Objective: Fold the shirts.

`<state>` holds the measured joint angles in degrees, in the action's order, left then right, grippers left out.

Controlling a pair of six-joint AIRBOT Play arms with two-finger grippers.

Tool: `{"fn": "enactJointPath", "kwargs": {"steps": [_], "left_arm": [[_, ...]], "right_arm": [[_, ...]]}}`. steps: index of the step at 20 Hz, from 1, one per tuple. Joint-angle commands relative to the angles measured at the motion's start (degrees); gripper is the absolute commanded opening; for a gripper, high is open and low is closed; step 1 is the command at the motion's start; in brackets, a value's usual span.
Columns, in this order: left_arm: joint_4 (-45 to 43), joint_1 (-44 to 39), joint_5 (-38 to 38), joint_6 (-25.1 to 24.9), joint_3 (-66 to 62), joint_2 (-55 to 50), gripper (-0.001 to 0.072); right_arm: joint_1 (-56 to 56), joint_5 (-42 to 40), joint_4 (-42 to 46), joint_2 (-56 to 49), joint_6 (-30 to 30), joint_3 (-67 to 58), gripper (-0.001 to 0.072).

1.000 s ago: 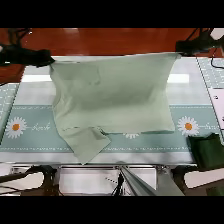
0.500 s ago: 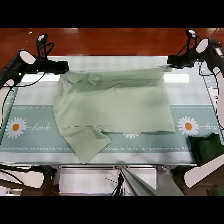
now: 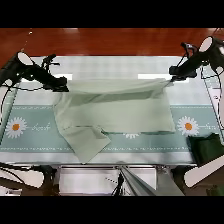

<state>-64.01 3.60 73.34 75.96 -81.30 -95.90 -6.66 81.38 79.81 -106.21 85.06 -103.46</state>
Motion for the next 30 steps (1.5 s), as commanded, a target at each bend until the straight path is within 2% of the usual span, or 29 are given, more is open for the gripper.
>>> {"fn": "enactJointPath", "kwargs": {"steps": [1, 2, 3, 4, 5, 6, 8, 11, 12, 13, 16, 18, 20, 22, 26, 30], "left_arm": [[-0.48, 0.07, 1.62, 1.7, 0.09, -0.22, 0.003], [-0.52, 0.07, 1.75, 1.68, 0.07, -0.2, 0.0115], [-0.57, 0.26, 2.62, 1.66, 0.04, -0.13, 0.0253], [-0.59, 0.7, 4.26, 1.68, -0.02, -0.02, 0.0386], [-0.44, 1.29, 6.27, 1.73, -0.04, 0.35, 0.0419], [-0.48, 2.25, 8.0, 1.7, -0.04, 1.07, 0.0419], [-0.31, 5.42, 12.31, 1.7, 0.85, 4.33, 0.0419], [-0.26, 11.5, 11.1, -0.81, 11.19, 15.17, 0.0442], [-0.22, 13.97, 9.11, -1.86, 17.59, 20.2, 0.0573], [-0.07, 16.52, 7.63, -1.86, 23.96, 24.72, 0.0674], [4.48, 24.39, 7.1, -5.6, 41.99, 34.88, 0.0689], [10.71, 26.82, 5.35, -8.35, 49.92, 38.21, 0.0679], [10.93, 25.92, 2.97, -8.66, 54.23, 38.18, 0.0664], [10.97, 24.22, 0.39, -8.35, 56.98, 36.96, 0.0605], [11.87, 19.06, -4.0, -7.1, 58.42, 34.25, 0.0605], [19.26, 13.25, -10.93, -7.13, 58.4, 30.27, 0.0595]], "right_arm": [[-0.04, 3.98, -3.69, -1.31, -0.24, 0.02, 0.0048], [-0.04, 4.26, -5.4, -1.6, -0.31, 0.02, 0.0168], [-0.04, 5.33, -6.47, -1.57, -1.68, 0.02, 0.0272], [-0.09, 7.48, -6.32, -1.4, -3.21, -0.09, 0.032], [-0.31, 11.41, -5.03, -0.94, -5.03, -0.15, 0.0328], [-1.01, 13.92, -4.68, -0.15, -4.33, -0.13, 0.037], [-3.45, 17.51, -2.32, 3.15, -4.09, 0.09, 0.0407], [-9.9, 14.23, -0.68, 12.02, -3.74, 6.45, 0.0442], [-13.0, 11.89, -2.84, 15.37, -4.37, 10.6, 0.0494], [-15.91, 9.55, -5.66, 18.21, -5.49, 14.91, 0.0514], [-22.97, 3.58, -15.85, 23.93, -9.75, 26.67, 0.0514], [-24.7, 1.9, -18.71, 25.4, -10.91, 30.88, 0.0511], [-24.5, 1.18, -18.86, 25.38, -11.08, 31.69, 0.051], [-24.17, 0.42, -19.58, 25.38, -11.58, 31.69, 0.0508], [-24.22, -1.07, -19.87, 25.38, -11.89, 31.69, 0.0508], [-24.24, -1.51, -19.74, 25.38, -11.87, 31.69, 0.0477]]}}
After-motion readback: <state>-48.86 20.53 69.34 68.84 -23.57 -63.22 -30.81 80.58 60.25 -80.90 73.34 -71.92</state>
